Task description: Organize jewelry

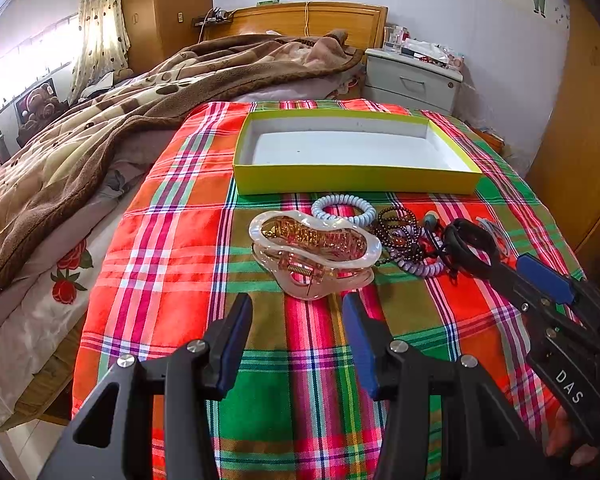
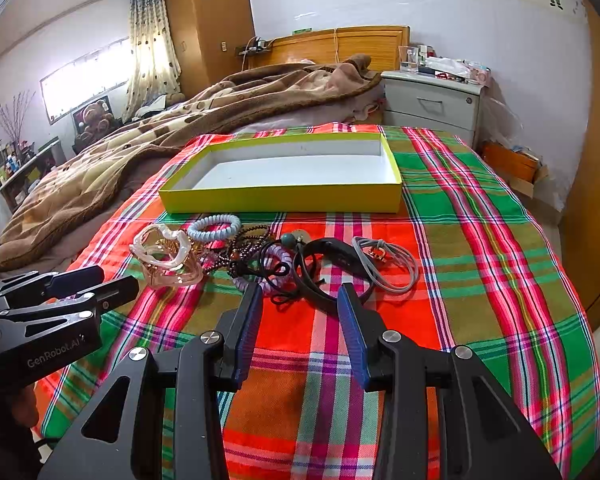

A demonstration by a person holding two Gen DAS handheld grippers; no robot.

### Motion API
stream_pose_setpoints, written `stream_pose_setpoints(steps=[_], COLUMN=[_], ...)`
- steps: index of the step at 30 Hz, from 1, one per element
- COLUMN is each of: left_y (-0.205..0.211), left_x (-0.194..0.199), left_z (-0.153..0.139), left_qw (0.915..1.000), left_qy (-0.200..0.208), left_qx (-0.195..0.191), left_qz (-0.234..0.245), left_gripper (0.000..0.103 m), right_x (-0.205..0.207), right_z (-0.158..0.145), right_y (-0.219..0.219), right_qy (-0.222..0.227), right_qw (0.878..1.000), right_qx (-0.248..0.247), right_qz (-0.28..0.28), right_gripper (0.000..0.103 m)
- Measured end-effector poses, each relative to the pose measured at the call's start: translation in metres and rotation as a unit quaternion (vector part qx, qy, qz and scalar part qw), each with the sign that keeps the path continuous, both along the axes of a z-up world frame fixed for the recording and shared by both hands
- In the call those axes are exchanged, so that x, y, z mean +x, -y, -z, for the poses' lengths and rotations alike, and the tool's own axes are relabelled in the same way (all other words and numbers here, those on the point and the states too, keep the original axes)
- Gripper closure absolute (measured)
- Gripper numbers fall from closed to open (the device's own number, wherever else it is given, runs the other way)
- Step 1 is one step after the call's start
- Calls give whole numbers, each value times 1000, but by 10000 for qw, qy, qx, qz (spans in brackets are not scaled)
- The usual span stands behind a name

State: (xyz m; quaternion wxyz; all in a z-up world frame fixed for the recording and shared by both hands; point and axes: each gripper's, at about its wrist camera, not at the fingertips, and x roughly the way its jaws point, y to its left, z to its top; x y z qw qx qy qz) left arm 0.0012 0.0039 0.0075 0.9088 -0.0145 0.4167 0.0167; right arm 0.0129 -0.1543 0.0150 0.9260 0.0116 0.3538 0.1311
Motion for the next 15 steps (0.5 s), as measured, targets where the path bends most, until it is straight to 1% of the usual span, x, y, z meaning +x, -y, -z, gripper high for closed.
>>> stream_pose_setpoints(steps=[11,14,15], left_y=[3,-2,-3], left_x=[1,0,1], left_z=[1,1,1], left_qw=[10000,9994,9994], left_qy=[-32,-46,-44], left_qx=[-6,-302,-329], left_qz=[27,159,137], left_gripper=[54,54,54], right_x=[0,0,0], right_z=[0,0,0], right_y=[0,0,2], right_qy=[2,5,14], right_qw=[10000,10000,10000], right_qx=[4,1,10], right_qz=[-3,-3,-1], right_gripper=[63,63,63])
